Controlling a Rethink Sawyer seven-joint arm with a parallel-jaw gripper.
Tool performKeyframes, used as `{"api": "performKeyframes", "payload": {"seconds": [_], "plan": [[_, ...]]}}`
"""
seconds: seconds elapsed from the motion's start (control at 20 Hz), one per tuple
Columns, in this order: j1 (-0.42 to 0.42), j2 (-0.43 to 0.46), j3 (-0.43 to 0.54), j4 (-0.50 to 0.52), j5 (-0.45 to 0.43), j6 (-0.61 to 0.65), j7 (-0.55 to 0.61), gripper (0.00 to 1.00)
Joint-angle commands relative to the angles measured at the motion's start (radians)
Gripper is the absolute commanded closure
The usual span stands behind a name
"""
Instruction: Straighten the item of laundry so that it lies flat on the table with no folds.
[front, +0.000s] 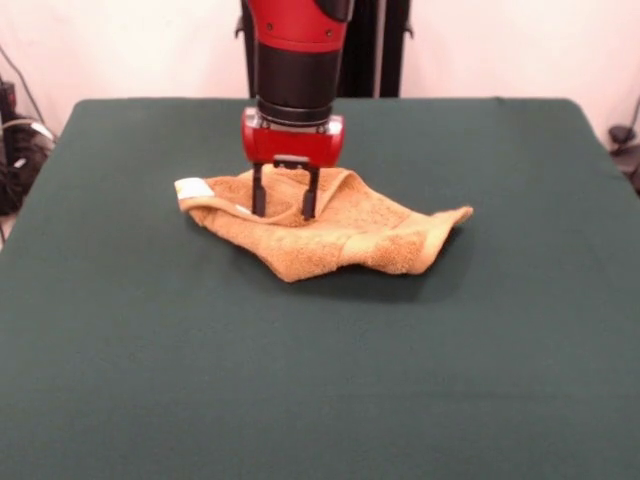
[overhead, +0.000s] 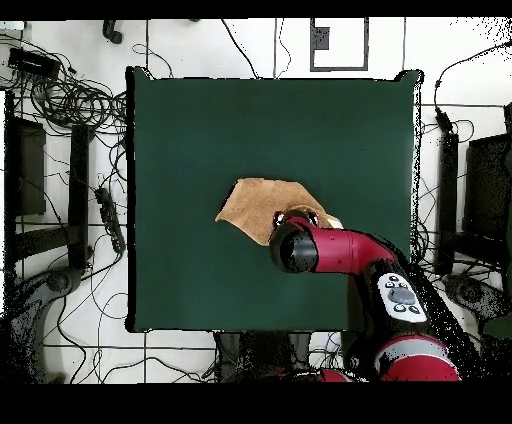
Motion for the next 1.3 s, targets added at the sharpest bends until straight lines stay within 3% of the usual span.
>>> {"api": "performKeyframes", "payload": {"seconds": [0.05,0.3,0.35,1.0,1.1,1.3], "plan": [[0.014,0.061,0.094,0.074,-0.034,-0.041,0.099,0.0],[0.024,0.076,0.09,0.067,-0.022,-0.077,0.122,0.0],[0.031,0.077,0.083,0.065,-0.018,-0.083,0.126,1.0],[0.052,0.065,0.072,0.075,0.002,-0.13,0.161,1.0],[0.049,0.035,0.074,0.093,0.006,-0.112,0.161,1.0],[0.014,-0.126,0.133,0.206,-0.011,-0.137,0.164,1.0]]}}
